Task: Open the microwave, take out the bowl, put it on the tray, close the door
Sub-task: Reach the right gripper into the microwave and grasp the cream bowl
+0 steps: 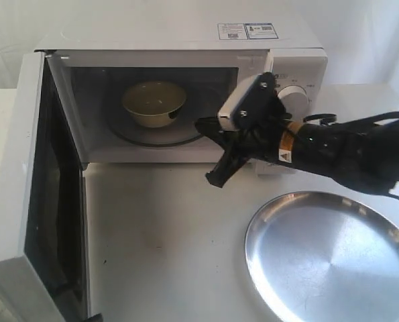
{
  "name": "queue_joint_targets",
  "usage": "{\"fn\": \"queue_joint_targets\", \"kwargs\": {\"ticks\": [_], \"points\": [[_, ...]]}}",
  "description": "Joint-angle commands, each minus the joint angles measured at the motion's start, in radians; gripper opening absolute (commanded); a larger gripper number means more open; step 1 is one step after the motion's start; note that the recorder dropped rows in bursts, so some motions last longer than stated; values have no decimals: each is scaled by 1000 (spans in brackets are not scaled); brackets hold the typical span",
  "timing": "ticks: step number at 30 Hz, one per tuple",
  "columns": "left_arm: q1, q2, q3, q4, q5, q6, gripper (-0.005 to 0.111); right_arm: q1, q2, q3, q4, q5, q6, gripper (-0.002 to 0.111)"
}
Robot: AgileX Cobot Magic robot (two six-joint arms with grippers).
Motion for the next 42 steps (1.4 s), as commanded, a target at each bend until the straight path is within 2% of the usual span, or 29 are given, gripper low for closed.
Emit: {"fn": "queue_joint_targets", "kwargs": {"ticks": [1, 5, 6, 7, 8, 10, 13, 18, 29, 31, 34, 35, 42], "points": [[-2, -2, 3, -2, 0, -5, 0, 52, 66, -151, 52, 284, -139, 0], [-2, -2, 3, -2, 0, -5, 0, 70, 128, -246, 42, 281, -158, 13], [-2, -2, 3, -2, 0, -5, 0, 88, 155, -292, 37, 287, -171, 27], [-2, -2, 3, -2, 0, -5, 0, 97, 169, -310, 22, 295, -171, 35], [-2, -2, 3, -2, 0, -5, 0, 110, 193, -349, -25, 304, -171, 52], [-2, -2, 3, -2, 0, -5, 0, 134, 222, -405, -50, 350, -173, 60], [-2, -2, 3, -2, 0, -5, 0, 157, 263, -479, -60, 421, -190, 53], [-2, -2, 3, -2, 0, -5, 0, 190, 340, -607, -65, 543, -190, 52], [-2, -2, 3, -2, 0, -5, 0, 203, 426, -699, -110, 595, -190, 43], [-2, -2, 3, -2, 0, -5, 0, 207, 429, -706, -110, 604, -190, 35], [-2, -2, 3, -2, 0, -5, 0, 214, 429, -712, -110, 619, -190, 5], [-2, -2, 3, -2, 0, -5, 0, 217, 429, -712, -110, 637, -190, 0], [-2, -2, 3, -2, 0, -5, 0, 273, 367, -678, -108, 648, -131, 0]]}}
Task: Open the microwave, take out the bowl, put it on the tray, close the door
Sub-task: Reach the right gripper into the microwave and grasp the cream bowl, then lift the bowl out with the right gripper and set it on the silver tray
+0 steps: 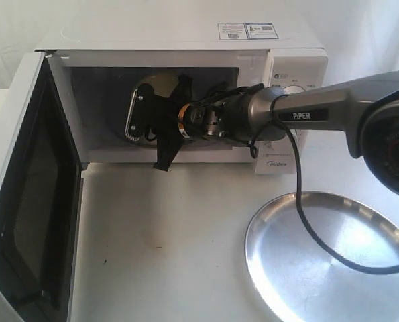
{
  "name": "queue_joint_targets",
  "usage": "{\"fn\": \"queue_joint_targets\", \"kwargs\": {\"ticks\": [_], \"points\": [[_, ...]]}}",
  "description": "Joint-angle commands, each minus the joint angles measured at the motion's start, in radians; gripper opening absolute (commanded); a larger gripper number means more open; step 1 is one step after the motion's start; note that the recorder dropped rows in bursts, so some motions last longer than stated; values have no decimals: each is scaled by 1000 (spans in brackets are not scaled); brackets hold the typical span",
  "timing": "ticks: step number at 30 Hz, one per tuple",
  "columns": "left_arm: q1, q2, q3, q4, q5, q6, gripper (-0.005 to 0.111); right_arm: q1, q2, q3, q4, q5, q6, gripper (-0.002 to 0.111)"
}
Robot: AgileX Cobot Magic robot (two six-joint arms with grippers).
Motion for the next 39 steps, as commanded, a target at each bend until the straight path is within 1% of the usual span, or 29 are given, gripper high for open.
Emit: {"fn": "queue_joint_targets", "kwargs": {"ticks": [1, 3, 4, 5, 7, 8, 9, 11, 14, 16, 20, 22, 26, 28, 31, 32, 33, 35, 39], "points": [[-2, -2, 3, -2, 0, -5, 0, 63, -114, 56, 5, 23, 88, 0], [-2, -2, 3, -2, 0, -5, 0, 102, -220, 118, 10, 143, 162, 0], [-2, -2, 3, -2, 0, -5, 0, 130, -295, 158, 45, 260, 211, 0], [-2, -2, 3, -2, 0, -5, 0, 147, -340, 193, 78, 327, 222, 0], [-2, -2, 3, -2, 0, -5, 0, 204, -480, 267, 224, 580, 269, 0], [-2, -2, 3, -2, 0, -5, 0, 230, -557, 309, 336, 716, 302, 0], [-2, -2, 3, -2, 0, -5, 0, 247, -606, 341, 373, 784, 315, 0], [-2, -2, 3, -2, 0, -5, 0, 281, -701, 411, 383, 852, 372, 0], [-2, -2, 3, -2, 0, -5, 0, 314, -815, 531, 388, 898, 486, 0], [-2, -2, 3, -2, 0, -5, 0, 316, -868, 619, 388, 939, 562, 0], [-2, -2, 3, -2, 0, -5, 0, 316, -885, 783, 319, 958, 754, 0], [-2, -2, 3, -2, 0, -5, 0, 316, -868, 855, 285, 924, 835, 0], [-2, -2, 3, -2, 0, -5, 0, 316, -820, 939, 209, 830, 931, 0], [-2, -2, 3, -2, 0, -5, 0, 316, -797, 958, 132, 823, 1000, 0], [-2, -2, 3, -2, 0, -5, 0, 316, -783, 972, -25, 831, 1179, 0], [-2, -2, 3, -2, 0, -5, 0, 316, -783, 974, -44, 838, 1215, 0], [-2, -2, 3, -2, 0, -5, 0, 316, -783, 975, -52, 840, 1231, 2], [-2, -2, 3, -2, 0, -5, 0, 316, -786, 975, -52, 838, 1238, 11], [-2, -2, 3, -2, 0, -5, 0, 316, -787, 975, -37, 819, 1238, 42]]}}
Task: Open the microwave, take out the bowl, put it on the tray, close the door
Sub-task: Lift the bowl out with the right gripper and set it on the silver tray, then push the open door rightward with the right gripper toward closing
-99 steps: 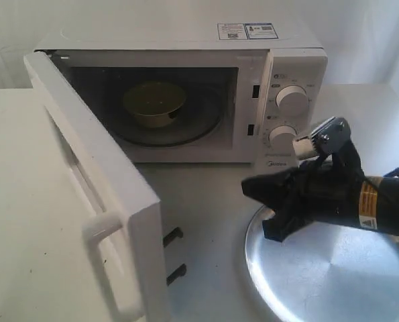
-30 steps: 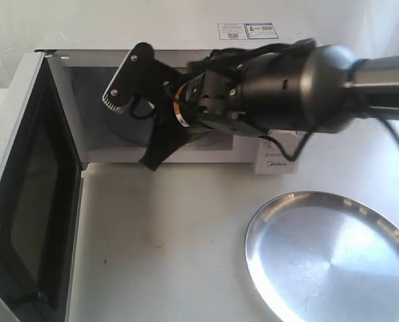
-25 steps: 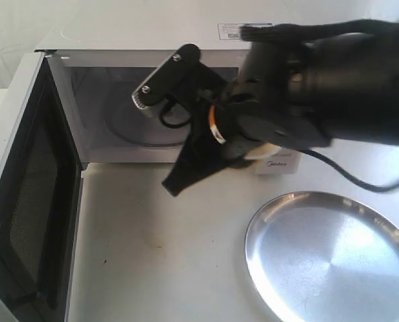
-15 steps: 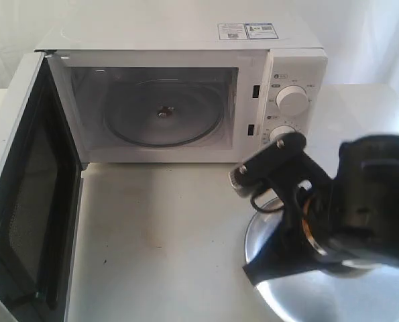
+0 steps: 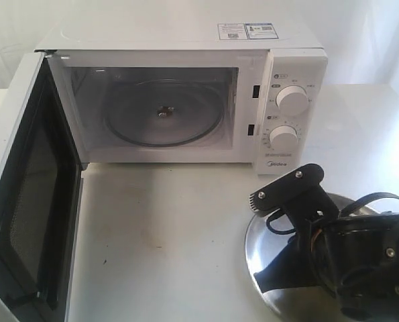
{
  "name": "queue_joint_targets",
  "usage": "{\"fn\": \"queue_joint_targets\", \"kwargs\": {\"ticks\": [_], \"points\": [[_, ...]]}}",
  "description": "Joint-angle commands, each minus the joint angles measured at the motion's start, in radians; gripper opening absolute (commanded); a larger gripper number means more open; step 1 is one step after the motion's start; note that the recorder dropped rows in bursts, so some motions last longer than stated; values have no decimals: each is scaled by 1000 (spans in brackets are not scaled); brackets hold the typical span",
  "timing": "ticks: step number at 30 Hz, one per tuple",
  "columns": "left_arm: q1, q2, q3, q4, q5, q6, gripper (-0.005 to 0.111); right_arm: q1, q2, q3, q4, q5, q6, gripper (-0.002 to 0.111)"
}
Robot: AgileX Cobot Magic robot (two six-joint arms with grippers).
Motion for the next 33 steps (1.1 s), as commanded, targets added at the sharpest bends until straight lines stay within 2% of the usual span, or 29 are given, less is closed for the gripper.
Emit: {"fn": "queue_joint_targets", "kwargs": {"ticks": [1, 3, 6, 9, 10, 13, 19, 26, 30, 33], "points": [[-2, -2, 3, -2, 0, -5, 0, 1, -6, 3, -6, -9, 21, 51], [-2, -2, 3, -2, 0, -5, 0, 1, -7, 3, -4, -9, 21, 63], [-2, -2, 3, -2, 0, -5, 0, 1, -17, 3, -68, -83, 24, 59], [-2, -2, 3, -2, 0, -5, 0, 1, -62, -1, -200, -332, 40, 39], [-2, -2, 3, -2, 0, -5, 0, 1, -89, -7, -274, -469, 59, 27], [-2, -2, 3, -2, 0, -5, 0, 1, -151, -37, -411, -704, 79, 0], [-2, -2, 3, -2, 0, -5, 0, 1, -221, -105, -426, -866, -46, 0], [-2, -2, 3, -2, 0, -5, 0, 1, -181, -163, -377, -1028, -260, 0], [-2, -2, 3, -2, 0, -5, 0, 1, -127, -212, -233, -1189, -475, 0], [-2, -2, 3, -2, 0, -5, 0, 1, -85, -228, -110, -1351, -710, 0]]}}
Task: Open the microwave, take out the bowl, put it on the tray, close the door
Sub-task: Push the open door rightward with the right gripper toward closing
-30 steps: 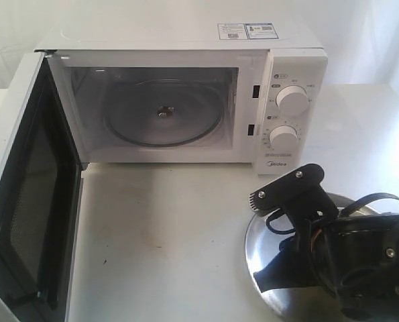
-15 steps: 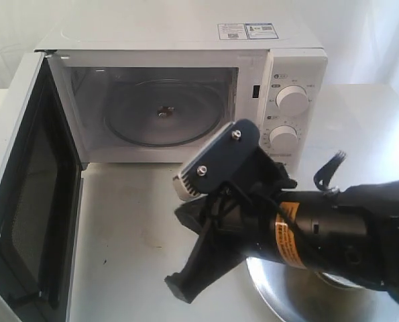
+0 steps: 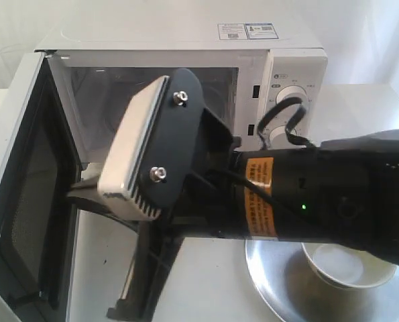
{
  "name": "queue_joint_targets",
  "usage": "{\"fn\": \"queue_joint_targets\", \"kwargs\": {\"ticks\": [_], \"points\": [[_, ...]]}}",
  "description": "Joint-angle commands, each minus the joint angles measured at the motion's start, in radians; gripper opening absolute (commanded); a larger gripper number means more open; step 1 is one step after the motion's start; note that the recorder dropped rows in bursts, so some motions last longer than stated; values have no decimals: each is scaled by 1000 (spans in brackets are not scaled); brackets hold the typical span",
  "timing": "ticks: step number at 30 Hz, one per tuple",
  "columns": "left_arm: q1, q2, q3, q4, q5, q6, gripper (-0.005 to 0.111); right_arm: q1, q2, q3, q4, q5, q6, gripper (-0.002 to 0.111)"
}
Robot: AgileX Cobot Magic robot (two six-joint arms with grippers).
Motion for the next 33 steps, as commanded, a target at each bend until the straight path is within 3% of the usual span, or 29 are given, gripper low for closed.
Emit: {"fn": "queue_joint_targets", "kwargs": {"ticks": [1, 5, 12, 17, 27, 33], "points": [[-2, -2, 3, -2, 0, -5, 0, 1, 61, -26, 194, -255, -336, 0], [-2, -2, 3, -2, 0, -5, 0, 1, 114, -28, 310, -417, -456, 0], [-2, -2, 3, -2, 0, -5, 0, 1, 218, -109, 202, -557, -354, 0], [-2, -2, 3, -2, 0, -5, 0, 35, 298, -206, 150, -380, -294, 0], [-2, -2, 3, -2, 0, -5, 0, 51, 356, -248, 89, -272, -227, 0], [-2, -2, 3, -2, 0, -5, 0, 51, 235, -225, -170, 180, 40, 0]]}}
